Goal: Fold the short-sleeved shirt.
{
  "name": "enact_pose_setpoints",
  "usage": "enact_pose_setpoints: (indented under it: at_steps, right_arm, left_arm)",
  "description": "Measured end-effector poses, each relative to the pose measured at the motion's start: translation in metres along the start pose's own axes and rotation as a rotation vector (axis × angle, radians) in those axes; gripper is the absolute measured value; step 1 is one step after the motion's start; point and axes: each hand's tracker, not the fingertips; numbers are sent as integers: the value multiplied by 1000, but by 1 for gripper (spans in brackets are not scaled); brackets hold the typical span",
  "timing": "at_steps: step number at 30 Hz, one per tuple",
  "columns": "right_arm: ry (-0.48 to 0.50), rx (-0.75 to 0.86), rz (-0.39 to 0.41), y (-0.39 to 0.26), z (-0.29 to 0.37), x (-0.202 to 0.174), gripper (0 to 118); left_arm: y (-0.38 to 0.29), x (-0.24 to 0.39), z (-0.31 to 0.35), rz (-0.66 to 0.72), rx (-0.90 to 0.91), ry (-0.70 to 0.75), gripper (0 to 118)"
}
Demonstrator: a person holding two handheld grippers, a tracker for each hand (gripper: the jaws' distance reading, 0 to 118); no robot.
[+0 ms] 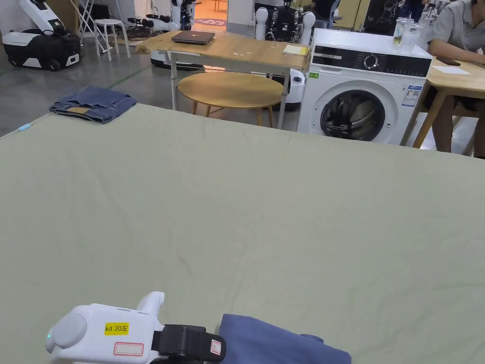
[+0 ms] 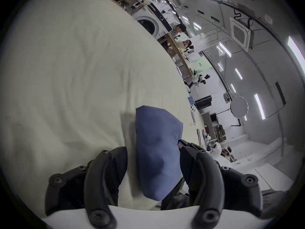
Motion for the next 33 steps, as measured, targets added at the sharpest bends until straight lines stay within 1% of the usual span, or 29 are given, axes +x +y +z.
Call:
enact_pose_setpoints:
  at_steps: [2, 4, 6, 7, 9, 11, 14, 17, 21, 22, 23, 24, 25, 27, 29, 33]
  right_arm:
    - [1, -1, -3, 0, 0, 0, 0]
    - [1, -1, -8, 0, 0, 1, 0]
    - [-1, 0, -8, -1, 0, 1, 0]
    - [-2, 1, -7, -1, 0, 0, 0]
    - [-1, 0, -9, 0, 0, 1, 0]
    - [2, -1, -15, 0, 0, 2, 0]
    - [-1, -1, -17, 0, 0, 1, 0]
    - [-5, 0, -16, -1, 0, 0, 0]
    - [-1, -2, -32, 0, 0, 2, 0]
    - [1, -3, -35, 0, 0, 2, 0]
    - [1, -3, -37, 0, 0, 3, 0]
    - [2, -1, -40, 0, 0, 3, 0]
    - [12, 5, -46, 0, 1, 3, 0]
    - [-2, 5, -29, 0, 1, -1, 0]
    - [-7, 7, -17, 0, 2, -2, 0]
    - [-8, 6, -6, 2, 2, -2, 0]
  left_arm:
    - [0, -1, -4, 10, -16, 21, 66]
    - [2, -3, -9, 19, -41, 85, 66]
    - [2, -8, -12, 12, -35, 43, 67]
    - [2, -9, -15, 25, -36, -11, 67]
    - [3, -13, -22, 58, -64, -83, 71]
    - [5, -13, -31, 62, -87, -53, 71]
    - [4, -9, -44, 25, -83, -99, 72]
    - [5, -9, -60, 55, -84, -144, 74]
    - [5, -13, -69, 120, -75, -162, 74]
    - [5, -13, -67, 118, -74, -158, 71]
    - [3, -14, -64, 110, -71, -132, 62]
    - [2, -16, -63, 74, -69, -54, 37]
    - [-1, -18, -63, 86, -80, -69, 29]
    - [-4, -21, -61, 122, -61, -134, 25]
    - [-5, -17, -61, 125, -61, -105, 23]
    - [-4, -19, -59, 140, -81, -139, 20]
